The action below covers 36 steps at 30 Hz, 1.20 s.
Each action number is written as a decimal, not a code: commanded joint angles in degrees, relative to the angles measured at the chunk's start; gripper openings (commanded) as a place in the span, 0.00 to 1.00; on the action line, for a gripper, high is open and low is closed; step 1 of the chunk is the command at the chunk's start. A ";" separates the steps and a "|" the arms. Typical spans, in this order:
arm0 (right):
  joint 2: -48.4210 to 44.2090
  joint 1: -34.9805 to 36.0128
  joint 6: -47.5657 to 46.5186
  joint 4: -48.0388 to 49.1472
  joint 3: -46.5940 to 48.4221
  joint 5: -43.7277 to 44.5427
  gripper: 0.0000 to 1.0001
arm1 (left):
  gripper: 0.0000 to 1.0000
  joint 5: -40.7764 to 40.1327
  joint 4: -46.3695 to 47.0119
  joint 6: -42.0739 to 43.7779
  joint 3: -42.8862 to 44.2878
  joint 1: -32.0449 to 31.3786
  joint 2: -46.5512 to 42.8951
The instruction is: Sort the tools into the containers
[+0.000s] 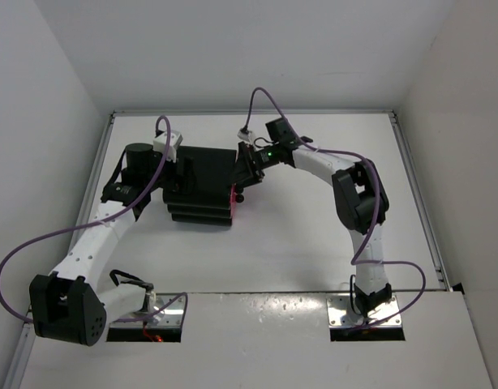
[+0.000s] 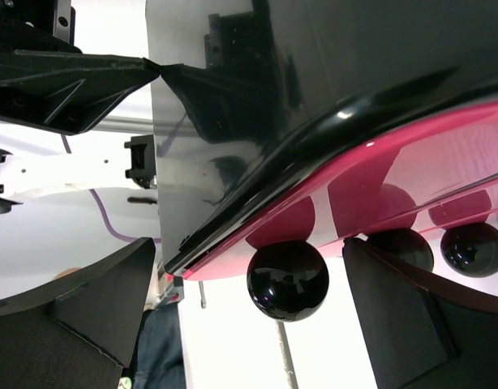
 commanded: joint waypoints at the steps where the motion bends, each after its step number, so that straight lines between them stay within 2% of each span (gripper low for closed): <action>1: -2.76 -0.94 -2.42 1.53 -1.26 1.47 1.00 | 0.99 1.75 -9.75 1.15 -3.45 -0.78 0.82; 13: -6.62 -4.55 -0.66 4.17 -3.80 -3.54 1.00 | 0.99 1.75 -9.75 1.15 -3.45 -0.78 0.82; 20: -9.88 -9.20 -5.22 -2.05 -6.10 -3.01 1.00 | 0.99 1.75 -9.75 1.15 -3.45 -0.78 1.34; 23: -11.63 -12.45 -11.02 -9.43 -6.10 0.49 1.00 | 0.99 1.75 -9.75 1.15 -3.45 -0.78 0.73; 28: -16.90 -17.90 -20.78 -20.60 -6.00 13.31 1.00 | 0.99 0.52 -9.75 1.15 -3.45 -0.78 -2.25; 31: -22.16 -20.54 -23.94 -22.45 -9.33 22.62 1.00 | 0.99 -0.62 -9.75 0.54 -2.93 -0.78 -3.92; 36: -30.96 -23.35 -28.96 -23.87 -14.87 28.96 1.00 | 0.99 -2.29 -9.22 -0.17 -1.79 -0.78 -6.12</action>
